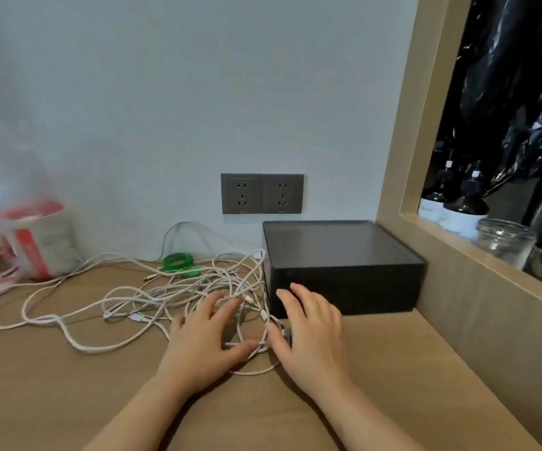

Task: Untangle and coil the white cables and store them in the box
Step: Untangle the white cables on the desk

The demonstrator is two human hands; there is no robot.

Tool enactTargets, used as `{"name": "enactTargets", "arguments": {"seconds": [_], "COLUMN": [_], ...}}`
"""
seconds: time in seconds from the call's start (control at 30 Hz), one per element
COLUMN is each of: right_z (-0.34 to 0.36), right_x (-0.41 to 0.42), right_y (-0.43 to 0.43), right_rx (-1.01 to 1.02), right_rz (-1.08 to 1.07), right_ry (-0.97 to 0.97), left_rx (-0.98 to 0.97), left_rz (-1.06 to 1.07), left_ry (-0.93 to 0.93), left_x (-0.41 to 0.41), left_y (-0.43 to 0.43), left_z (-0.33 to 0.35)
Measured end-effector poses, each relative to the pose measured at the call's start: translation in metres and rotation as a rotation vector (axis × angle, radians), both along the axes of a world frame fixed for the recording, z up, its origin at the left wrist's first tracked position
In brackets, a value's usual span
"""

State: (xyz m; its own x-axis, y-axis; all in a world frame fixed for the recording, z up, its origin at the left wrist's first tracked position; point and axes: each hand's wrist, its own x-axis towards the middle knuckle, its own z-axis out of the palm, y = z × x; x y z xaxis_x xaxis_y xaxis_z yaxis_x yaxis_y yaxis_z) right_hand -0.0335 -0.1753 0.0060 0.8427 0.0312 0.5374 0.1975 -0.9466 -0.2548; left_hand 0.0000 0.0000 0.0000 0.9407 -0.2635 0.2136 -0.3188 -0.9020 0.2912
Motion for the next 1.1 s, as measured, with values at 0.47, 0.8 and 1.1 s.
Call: {"name": "enactTargets", "arguments": {"seconds": [0.47, 0.8, 1.1], "right_z": [-0.002, -0.001, 0.007], "right_x": [-0.002, -0.038, -0.056], "right_y": [0.002, -0.051, -0.059], "right_rx": [-0.039, 0.262, -0.024], "right_rz": [0.158, -0.245, -0.439], "right_ry": [0.212, -0.105, 0.231], "left_rx": [-0.073, -0.679, -0.030], "left_rz": [-0.107, -0.222, -0.029], "left_ry": [0.022, -0.193, -0.429], "left_x": [0.001, -0.042, -0.043], "left_y": [0.012, -0.020, -0.027], "left_z": [0.008, 0.016, 0.009]}}
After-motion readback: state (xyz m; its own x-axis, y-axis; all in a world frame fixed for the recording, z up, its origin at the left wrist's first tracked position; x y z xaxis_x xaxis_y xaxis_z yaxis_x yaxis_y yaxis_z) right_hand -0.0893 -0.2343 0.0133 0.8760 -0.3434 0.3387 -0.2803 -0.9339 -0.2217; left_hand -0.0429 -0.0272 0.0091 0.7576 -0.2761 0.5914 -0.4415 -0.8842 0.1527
